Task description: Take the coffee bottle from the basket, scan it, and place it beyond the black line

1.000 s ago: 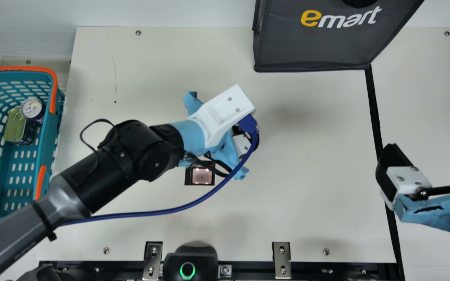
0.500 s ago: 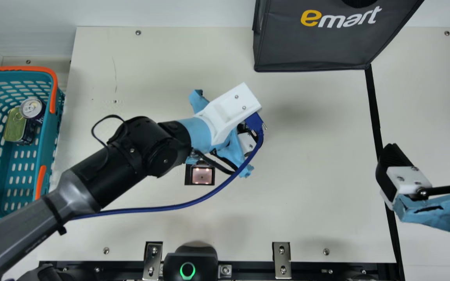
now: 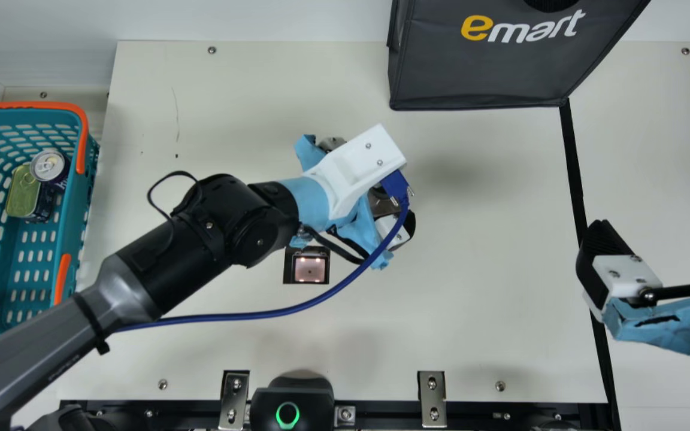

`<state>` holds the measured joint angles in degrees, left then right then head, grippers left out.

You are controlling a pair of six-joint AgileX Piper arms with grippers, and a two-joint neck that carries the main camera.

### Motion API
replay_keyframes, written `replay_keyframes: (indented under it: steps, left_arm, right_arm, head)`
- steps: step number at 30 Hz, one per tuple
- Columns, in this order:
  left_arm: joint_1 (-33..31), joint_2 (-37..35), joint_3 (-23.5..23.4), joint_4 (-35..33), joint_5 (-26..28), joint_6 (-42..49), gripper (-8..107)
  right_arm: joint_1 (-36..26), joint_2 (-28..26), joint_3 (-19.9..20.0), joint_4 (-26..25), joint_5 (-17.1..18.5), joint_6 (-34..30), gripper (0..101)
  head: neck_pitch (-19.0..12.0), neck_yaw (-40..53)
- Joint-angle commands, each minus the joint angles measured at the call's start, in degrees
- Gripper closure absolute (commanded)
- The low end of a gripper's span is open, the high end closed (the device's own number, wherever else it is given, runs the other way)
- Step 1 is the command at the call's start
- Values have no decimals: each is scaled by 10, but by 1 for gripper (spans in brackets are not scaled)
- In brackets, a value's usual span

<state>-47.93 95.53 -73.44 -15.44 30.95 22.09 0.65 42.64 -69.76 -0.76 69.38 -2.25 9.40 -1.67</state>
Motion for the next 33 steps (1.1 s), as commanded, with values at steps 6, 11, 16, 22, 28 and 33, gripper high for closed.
replay_keyframes:
  steps: [6,11,16,22,28,33]
  left_arm:
    - [-1,-1,-3,16,-2,-16,9]
    - [0,-6,-6,37,-5,-44,9]
    - [2,-15,-8,59,-9,-78,9]
    - [9,-31,-2,92,-16,-120,9]
    - [21,-52,12,129,-23,-162,9]
    - [39,-74,28,154,-27,-194,9]
  right_arm:
    - [0,0,0,0,0,0,10]
    - [0,0,0,0,0,0,10]
    - [0,0,0,0,0,0,10]
    - [0,0,0,0,0,0,10]
    - [0,0,0,0,0,0,10]
    - [0,0,0,0,0,0,10]
  head:
    - [-15,1]
    - [-15,1]
    - [-15,1]
    - [-15,1]
    - [-15,1]
    - [-15,1]
